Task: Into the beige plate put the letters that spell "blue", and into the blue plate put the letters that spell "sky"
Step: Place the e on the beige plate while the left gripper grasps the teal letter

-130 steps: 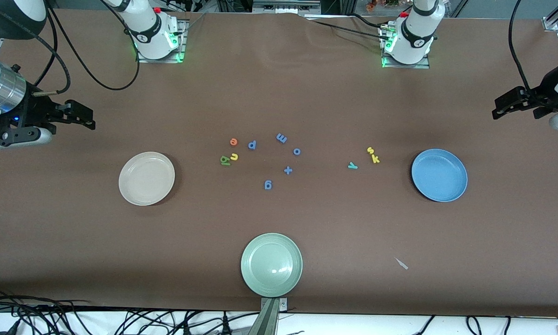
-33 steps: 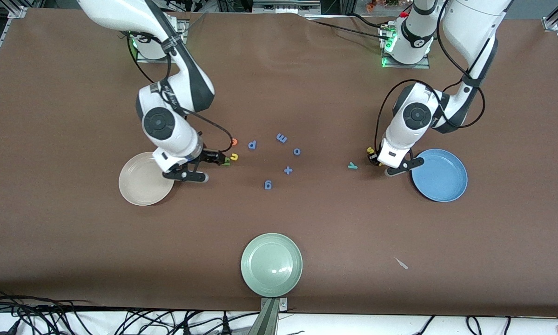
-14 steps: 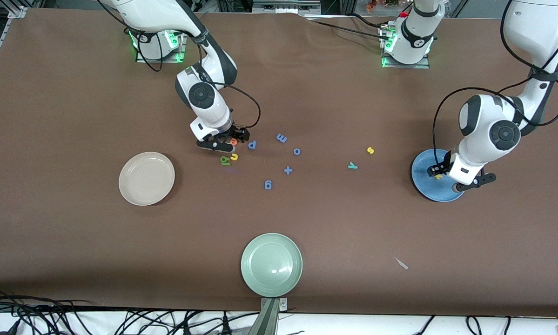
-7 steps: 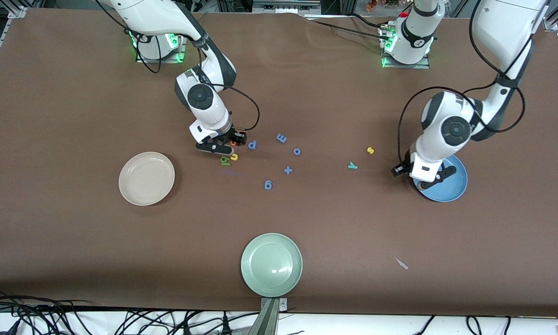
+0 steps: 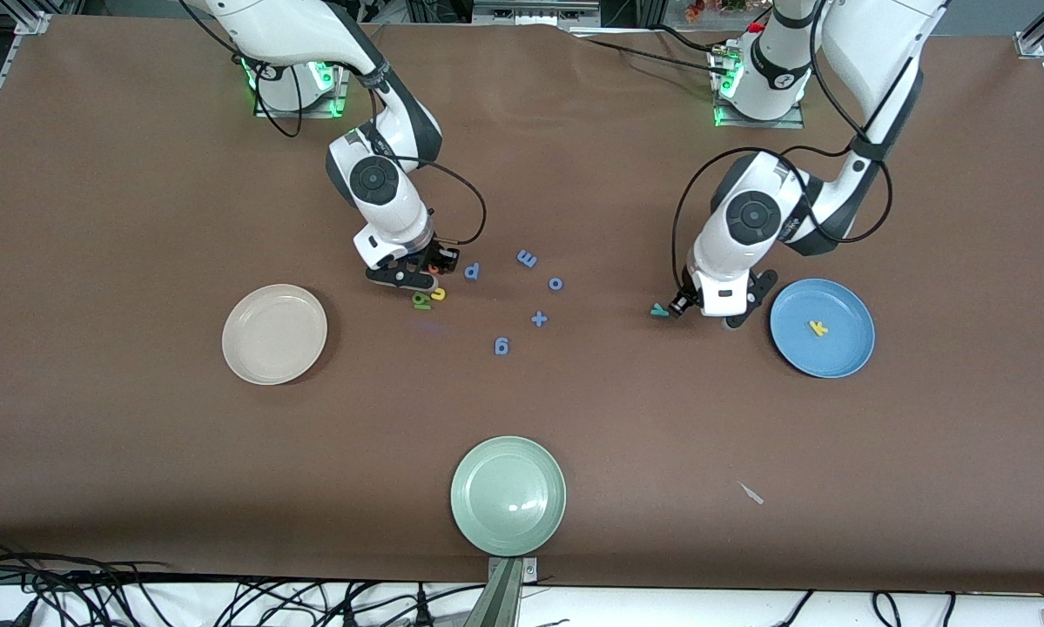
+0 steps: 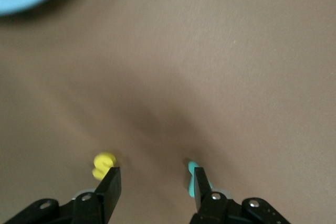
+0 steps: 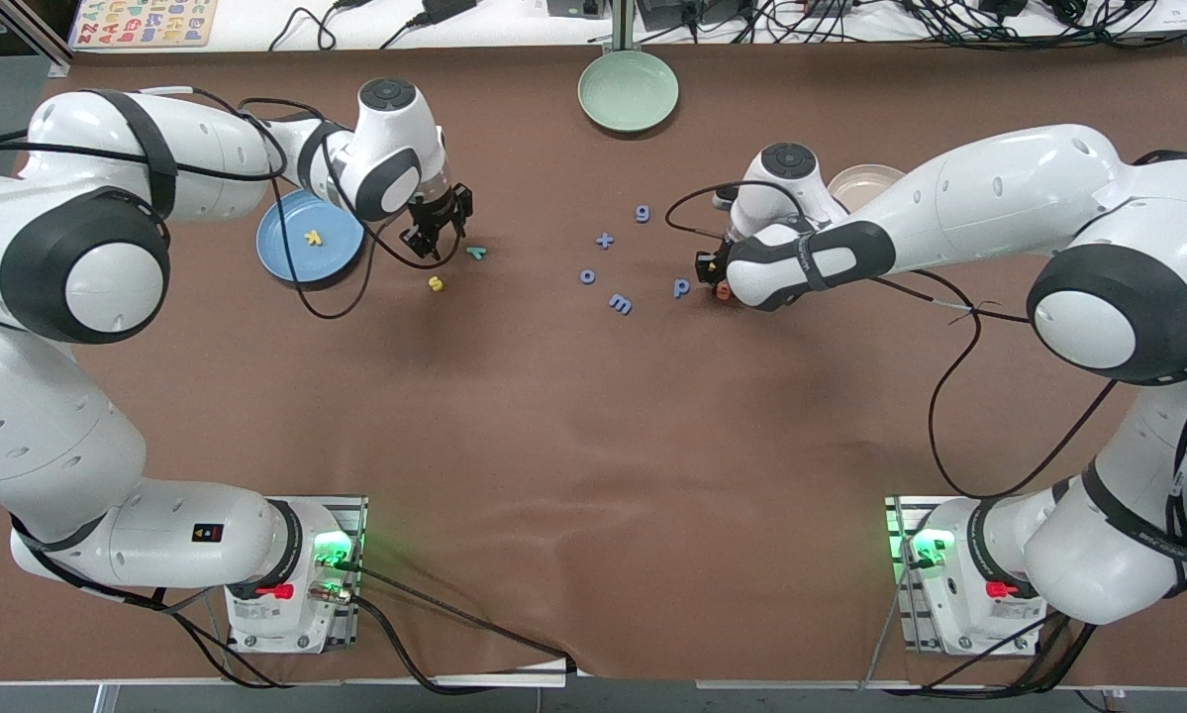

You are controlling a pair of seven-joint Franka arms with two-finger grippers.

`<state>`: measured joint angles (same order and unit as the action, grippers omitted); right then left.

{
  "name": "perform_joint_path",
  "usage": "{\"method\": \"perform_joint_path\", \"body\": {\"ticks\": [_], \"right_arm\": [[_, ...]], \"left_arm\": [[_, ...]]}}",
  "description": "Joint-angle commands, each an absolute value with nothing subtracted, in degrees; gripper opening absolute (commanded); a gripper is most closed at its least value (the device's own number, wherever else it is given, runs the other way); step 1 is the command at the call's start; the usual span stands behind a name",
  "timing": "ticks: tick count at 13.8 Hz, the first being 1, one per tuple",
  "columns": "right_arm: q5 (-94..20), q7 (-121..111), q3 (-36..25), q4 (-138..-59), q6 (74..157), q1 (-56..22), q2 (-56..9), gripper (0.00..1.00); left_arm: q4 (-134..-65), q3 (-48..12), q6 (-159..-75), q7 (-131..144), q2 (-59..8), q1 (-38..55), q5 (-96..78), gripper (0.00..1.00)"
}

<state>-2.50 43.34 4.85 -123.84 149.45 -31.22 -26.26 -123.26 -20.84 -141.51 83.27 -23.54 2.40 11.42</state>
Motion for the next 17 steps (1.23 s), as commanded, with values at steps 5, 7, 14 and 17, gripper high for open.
{"method": "perform_joint_path", "body": {"ticks": [5, 7, 14, 17], "right_arm": [[-1.7, 20.6, -9.0, -113.3, 125.8, -31.1, -20.3, 0.29], [-1.7, 12.1, -13.0, -112.3, 126.1, -30.4, -21.1, 0.29], [-2.8, 2.2, -15.6, -111.3, 130.0, -25.0, -24.3, 0.64], [-7.6, 7.2, -12.7, -110.8, 129.6, -25.8, -24.0, 0.68]], "left_arm": [[-115.4, -20.6, -141.6, 96.0, -31.1, 2.8, 11.7, 0.70], [-113.3, -20.6, -141.6, 97.4, -32.3, 2.8, 10.9, 0.69], [-113.3, -20.5, -141.1, 100.6, -33.9, 6.1, 11.2, 0.55], [-113.3, -20.3, -140.8, 100.5, -33.6, 5.1, 11.6, 0.53]]}}
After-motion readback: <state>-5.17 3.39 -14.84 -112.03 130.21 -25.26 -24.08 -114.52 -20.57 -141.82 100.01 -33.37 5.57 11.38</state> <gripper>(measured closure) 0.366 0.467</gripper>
